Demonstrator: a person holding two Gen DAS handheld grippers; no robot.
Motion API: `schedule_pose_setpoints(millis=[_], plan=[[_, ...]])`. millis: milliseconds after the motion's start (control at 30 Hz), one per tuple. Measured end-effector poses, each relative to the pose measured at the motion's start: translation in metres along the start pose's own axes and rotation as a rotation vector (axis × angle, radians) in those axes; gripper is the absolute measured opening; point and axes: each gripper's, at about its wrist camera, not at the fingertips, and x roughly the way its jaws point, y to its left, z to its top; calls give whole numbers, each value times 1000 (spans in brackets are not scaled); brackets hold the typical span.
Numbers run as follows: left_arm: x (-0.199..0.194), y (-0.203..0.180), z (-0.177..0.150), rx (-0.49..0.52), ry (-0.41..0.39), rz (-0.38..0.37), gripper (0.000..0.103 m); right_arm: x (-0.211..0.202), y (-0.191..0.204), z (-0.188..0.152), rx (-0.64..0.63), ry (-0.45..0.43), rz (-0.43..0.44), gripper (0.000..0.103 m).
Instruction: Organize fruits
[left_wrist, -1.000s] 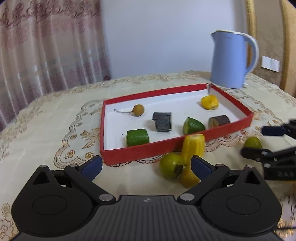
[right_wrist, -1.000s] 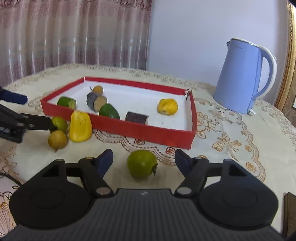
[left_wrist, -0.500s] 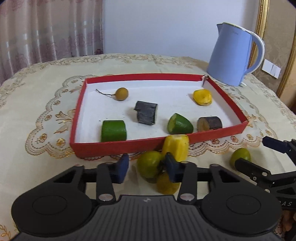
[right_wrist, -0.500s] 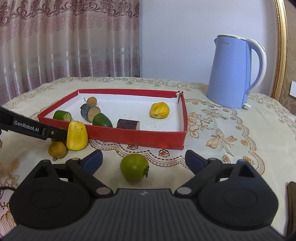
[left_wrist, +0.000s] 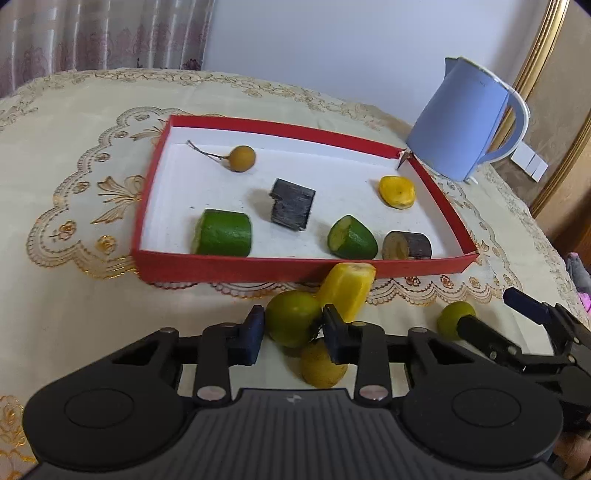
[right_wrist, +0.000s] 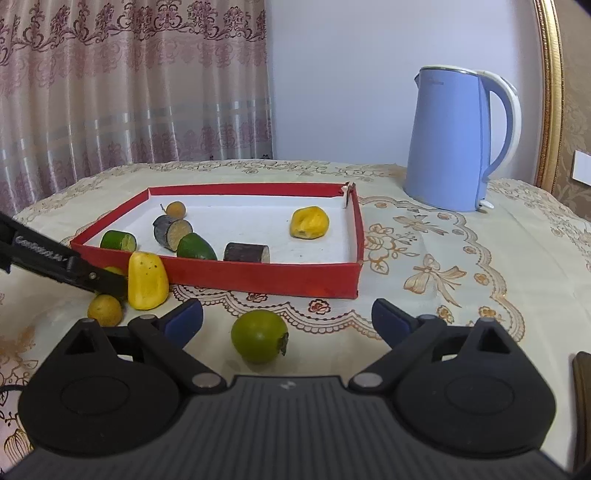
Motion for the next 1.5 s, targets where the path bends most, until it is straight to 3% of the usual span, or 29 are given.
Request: schedule_pose_setpoints(millis=[133,300,600,633,767,867,1000,1133,1267,1500], plan=[[-21,9,-6,28,-62,71,33,-1,-3,0,17,-2,2,99],[-41,9,-12,139,-132,162,33,-1,-2,0,11,-8,-7,101],[-25,17,-26,157,-111,220,35,-8,-3,-1,27,-43,-68,103],[-25,16,-28,166,-119,226,39,-8,-3,-1,26,-46,-72,103],[-29,14,-31,194,-162,261,76,-12,3,-1,1,-62,-135,103],[-28,13,-30,206,-178,284,76,-15,8,-2,-15,-75,-175,103],[-26,13,-29,201,-184,302,80,-21,10,-2,6,-92,-125,103],[-23,9,-31,219,-202,365,92,-21,12,1,27,-66,-66,103],[-20,4,-35,250,-223,419,98,-16,22,-1,-38,-41,-77,103],[-20,8,-38,245,-233,408,98,-14,31,-6,-118,-11,-54,103]])
